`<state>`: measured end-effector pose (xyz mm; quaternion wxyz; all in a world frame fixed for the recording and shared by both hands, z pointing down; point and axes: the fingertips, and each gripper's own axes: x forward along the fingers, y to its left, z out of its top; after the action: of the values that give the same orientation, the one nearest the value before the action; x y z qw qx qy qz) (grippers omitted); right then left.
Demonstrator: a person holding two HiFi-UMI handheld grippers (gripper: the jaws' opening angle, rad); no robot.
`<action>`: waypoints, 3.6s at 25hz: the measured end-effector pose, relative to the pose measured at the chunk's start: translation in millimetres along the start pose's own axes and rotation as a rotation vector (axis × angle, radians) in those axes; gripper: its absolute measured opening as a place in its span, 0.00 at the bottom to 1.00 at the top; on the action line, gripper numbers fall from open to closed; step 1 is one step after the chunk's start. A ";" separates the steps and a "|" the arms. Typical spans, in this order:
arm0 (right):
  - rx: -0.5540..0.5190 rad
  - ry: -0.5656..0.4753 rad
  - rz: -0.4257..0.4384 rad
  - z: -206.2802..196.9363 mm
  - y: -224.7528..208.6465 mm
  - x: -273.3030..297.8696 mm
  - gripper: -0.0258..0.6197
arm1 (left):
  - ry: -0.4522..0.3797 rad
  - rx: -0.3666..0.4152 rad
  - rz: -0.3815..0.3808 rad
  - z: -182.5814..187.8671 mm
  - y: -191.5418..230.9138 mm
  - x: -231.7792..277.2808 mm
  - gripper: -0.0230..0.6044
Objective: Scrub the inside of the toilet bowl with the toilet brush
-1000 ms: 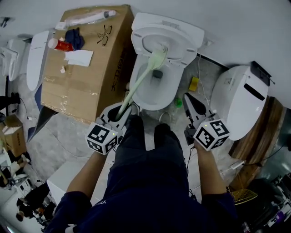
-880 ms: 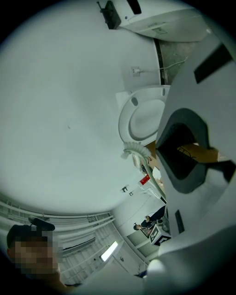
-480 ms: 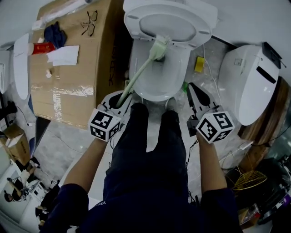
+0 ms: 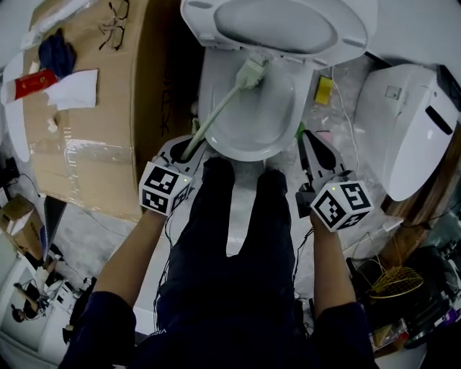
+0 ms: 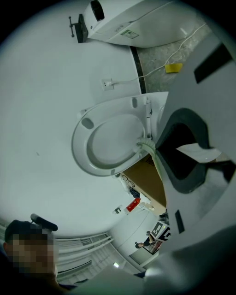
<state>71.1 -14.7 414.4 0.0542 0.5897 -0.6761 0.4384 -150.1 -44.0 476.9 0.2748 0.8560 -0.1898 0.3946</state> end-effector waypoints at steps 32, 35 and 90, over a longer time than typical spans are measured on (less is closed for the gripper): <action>0.079 0.104 -0.049 -125.3 -93.0 41.8 0.04 | 0.391 0.101 0.097 -92.7 63.9 156.0 0.13; 0.087 0.107 -0.050 -128.5 -101.0 35.8 0.04 | 0.423 0.093 0.098 -94.7 58.5 163.9 0.13; 0.066 0.167 0.017 -148.9 -61.0 51.0 0.04 | 0.592 0.015 -0.020 -178.5 11.4 136.1 0.13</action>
<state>41.3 49.6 567.6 0.0870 0.5469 -0.6595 0.5084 -174.4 43.1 682.7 0.3158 0.7074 -0.0901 0.6259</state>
